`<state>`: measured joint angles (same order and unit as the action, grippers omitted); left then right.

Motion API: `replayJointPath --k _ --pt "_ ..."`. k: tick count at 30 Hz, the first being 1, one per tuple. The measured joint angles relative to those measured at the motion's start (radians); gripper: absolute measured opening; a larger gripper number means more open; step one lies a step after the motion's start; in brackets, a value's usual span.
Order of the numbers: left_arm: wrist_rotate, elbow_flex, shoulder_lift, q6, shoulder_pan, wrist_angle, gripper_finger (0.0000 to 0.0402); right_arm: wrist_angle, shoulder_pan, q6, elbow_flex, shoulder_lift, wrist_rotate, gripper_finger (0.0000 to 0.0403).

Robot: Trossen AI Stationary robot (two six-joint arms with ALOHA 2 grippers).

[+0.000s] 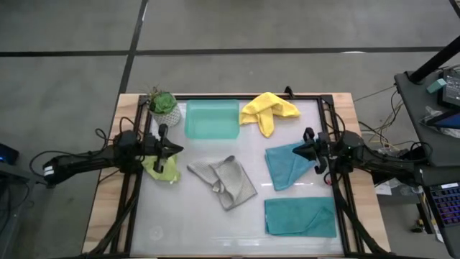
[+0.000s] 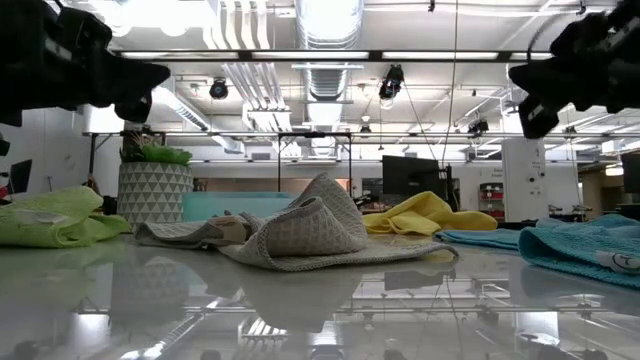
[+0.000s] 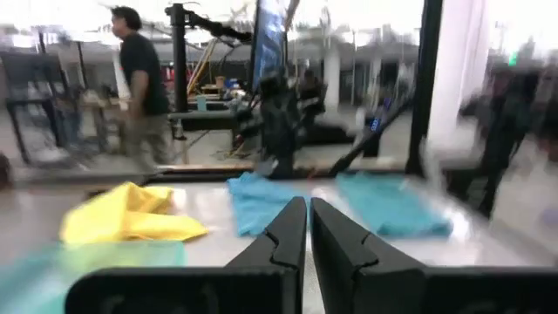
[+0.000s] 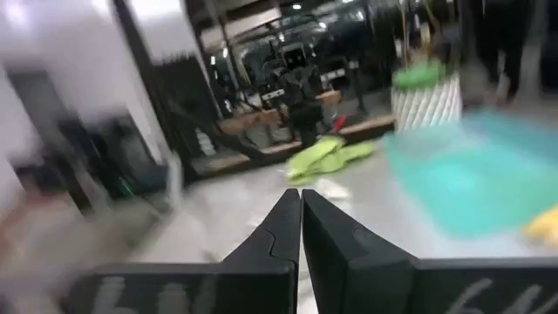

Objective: Fold microfiber towels
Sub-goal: Fold the gray microfiber towel

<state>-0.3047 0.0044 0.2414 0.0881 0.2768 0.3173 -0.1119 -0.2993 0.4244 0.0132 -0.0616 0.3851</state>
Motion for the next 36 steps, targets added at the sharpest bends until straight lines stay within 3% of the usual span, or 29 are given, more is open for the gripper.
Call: replayJointPath --k 3,9,16,20,24,28,36 --pt "0.003 0.000 0.001 0.167 0.000 0.104 0.0006 0.003 0.000 0.134 0.000 0.000 -0.004 0.0009" --pt "0.031 0.000 -0.001 0.576 0.000 0.194 0.0006 0.008 0.000 0.072 0.000 -0.003 -0.004 0.0009" --pt "0.053 0.000 -0.006 0.583 0.000 0.207 0.0006 0.004 0.000 0.022 0.000 -0.003 -0.004 0.0009" --pt "0.125 0.000 0.002 0.587 0.000 0.207 0.0006 0.001 0.000 0.021 0.000 -0.005 -0.005 0.0009" --pt "0.153 0.000 0.028 0.643 -0.002 0.266 0.0006 -0.035 0.000 0.027 0.000 -0.006 -0.083 0.0009" --pt "0.154 0.030 0.097 0.662 -0.011 0.332 0.0006 -0.125 0.000 0.018 0.000 -0.006 -0.098 0.0009" --pt "0.133 0.202 0.297 0.636 -0.043 0.356 0.0006 -0.273 0.000 -0.079 0.000 -0.014 -0.134 0.0009"
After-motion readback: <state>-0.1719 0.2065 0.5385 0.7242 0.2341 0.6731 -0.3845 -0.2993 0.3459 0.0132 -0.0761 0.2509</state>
